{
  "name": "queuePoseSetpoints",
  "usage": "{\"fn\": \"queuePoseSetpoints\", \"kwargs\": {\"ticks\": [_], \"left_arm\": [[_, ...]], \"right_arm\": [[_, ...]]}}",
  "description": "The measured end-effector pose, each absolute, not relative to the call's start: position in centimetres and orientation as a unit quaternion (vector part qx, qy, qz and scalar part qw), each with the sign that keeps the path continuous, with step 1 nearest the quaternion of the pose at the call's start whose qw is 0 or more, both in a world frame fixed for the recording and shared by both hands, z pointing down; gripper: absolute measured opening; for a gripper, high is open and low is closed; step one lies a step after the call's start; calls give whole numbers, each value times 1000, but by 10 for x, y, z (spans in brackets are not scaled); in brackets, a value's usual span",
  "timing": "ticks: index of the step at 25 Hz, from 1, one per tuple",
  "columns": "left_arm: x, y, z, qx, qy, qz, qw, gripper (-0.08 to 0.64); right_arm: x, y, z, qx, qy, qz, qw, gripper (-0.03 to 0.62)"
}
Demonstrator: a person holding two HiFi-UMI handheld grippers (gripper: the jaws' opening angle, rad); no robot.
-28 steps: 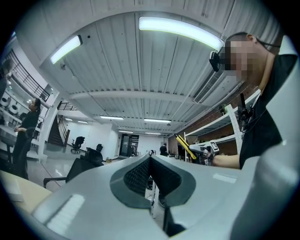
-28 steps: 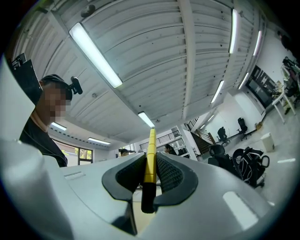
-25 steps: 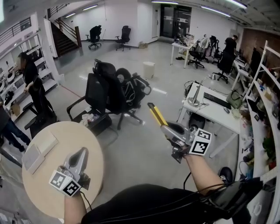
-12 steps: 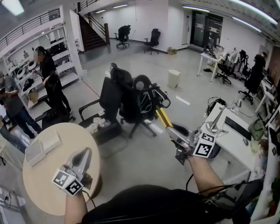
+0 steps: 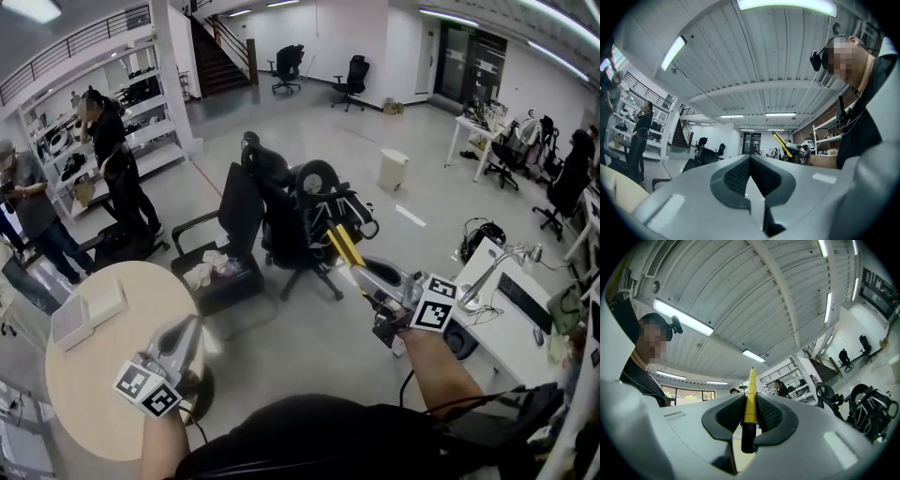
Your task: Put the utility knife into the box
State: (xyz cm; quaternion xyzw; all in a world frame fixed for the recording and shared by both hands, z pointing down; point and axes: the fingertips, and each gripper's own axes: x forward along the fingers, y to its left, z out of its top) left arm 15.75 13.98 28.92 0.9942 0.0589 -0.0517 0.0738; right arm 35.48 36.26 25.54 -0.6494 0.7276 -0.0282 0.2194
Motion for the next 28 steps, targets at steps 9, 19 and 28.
{"fn": "queuePoseSetpoints", "kwargs": {"ticks": [9,19,28], "left_arm": [[214,32,291,993,58,-73,66,-6],[260,-98,291,994,36,-76,63,-6],[277,-149,311,990,-104,-62,71,-6]], "right_arm": [[408,247,251,-646,736,-28,201,87],[458,102,247,-623,757,-27,194,87],[524,6,262,-531,824,-69,187,87]]}}
